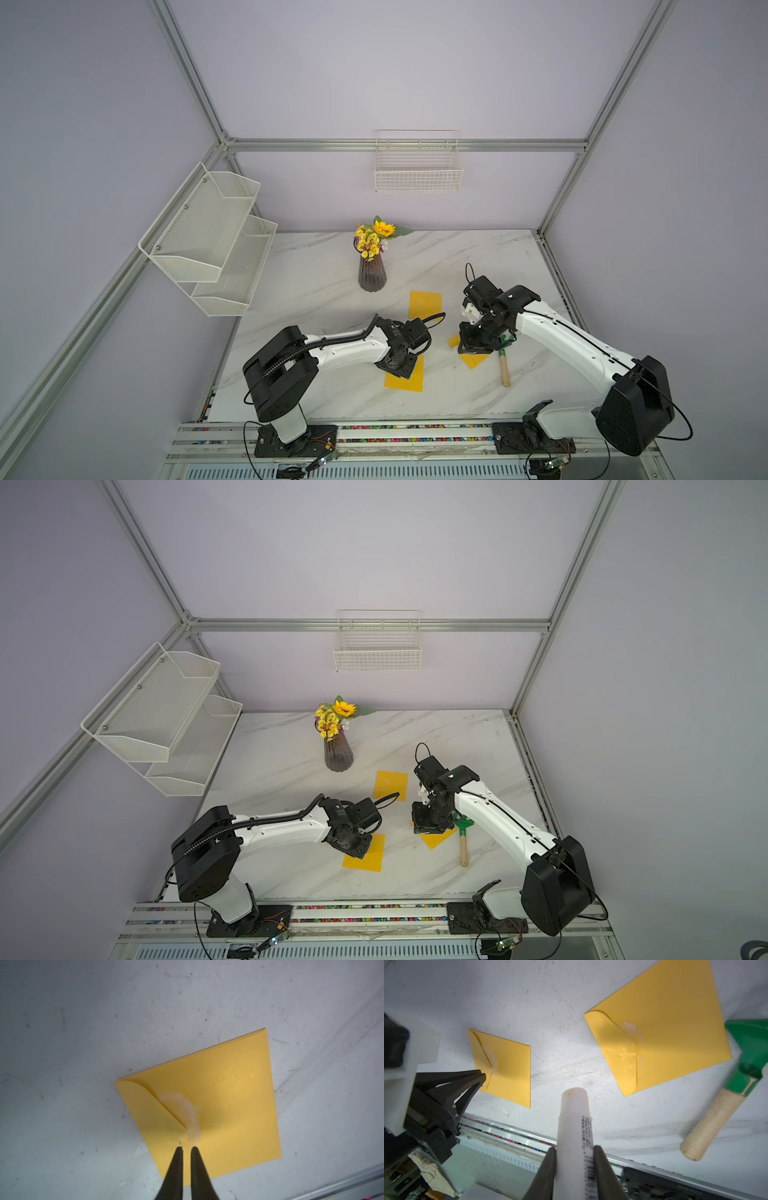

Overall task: Seal the envelope with a glue stick
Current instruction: Seal the envelope at the center of the board.

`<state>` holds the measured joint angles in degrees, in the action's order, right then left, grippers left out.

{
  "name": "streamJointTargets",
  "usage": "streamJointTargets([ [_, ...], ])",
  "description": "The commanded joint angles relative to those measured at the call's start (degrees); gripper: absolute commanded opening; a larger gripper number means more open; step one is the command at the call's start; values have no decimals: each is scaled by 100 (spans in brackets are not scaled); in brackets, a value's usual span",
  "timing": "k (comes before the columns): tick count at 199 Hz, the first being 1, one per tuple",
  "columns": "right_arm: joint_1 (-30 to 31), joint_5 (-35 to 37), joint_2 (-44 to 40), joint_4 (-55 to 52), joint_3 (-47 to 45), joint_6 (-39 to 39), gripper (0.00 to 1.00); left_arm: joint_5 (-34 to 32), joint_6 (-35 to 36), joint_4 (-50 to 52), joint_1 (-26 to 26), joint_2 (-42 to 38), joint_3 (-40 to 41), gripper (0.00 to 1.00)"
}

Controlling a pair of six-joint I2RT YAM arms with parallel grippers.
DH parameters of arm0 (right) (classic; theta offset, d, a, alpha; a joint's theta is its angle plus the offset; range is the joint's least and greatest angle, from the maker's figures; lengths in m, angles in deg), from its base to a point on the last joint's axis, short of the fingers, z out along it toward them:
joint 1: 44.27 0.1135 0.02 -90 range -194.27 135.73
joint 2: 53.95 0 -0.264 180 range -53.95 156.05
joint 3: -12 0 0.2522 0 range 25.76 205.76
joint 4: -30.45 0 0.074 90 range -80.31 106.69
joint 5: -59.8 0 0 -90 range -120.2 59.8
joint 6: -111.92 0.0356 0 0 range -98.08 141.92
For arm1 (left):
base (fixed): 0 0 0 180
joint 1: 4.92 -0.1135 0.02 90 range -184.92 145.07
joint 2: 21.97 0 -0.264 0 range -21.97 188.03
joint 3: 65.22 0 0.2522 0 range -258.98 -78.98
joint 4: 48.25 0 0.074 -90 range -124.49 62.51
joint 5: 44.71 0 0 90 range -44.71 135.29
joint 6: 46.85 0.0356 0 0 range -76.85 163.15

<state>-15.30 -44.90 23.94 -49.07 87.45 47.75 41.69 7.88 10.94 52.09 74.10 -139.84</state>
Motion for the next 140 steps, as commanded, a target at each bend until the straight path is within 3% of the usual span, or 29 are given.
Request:
streamJointTargets([
  [1, -40, -42, -124, -20, 9, 28, 0, -27, 52, -15, -32, 51, 25, 11],
  [66, -41, -57, -55, -25, 27, 7, 0, 194, -204, -377, -32, 257, 505, 11],
  [140, -48, -42, -46, -36, 102, 36, 0, -519, 167, 146, -245, -408, -229, 12],
])
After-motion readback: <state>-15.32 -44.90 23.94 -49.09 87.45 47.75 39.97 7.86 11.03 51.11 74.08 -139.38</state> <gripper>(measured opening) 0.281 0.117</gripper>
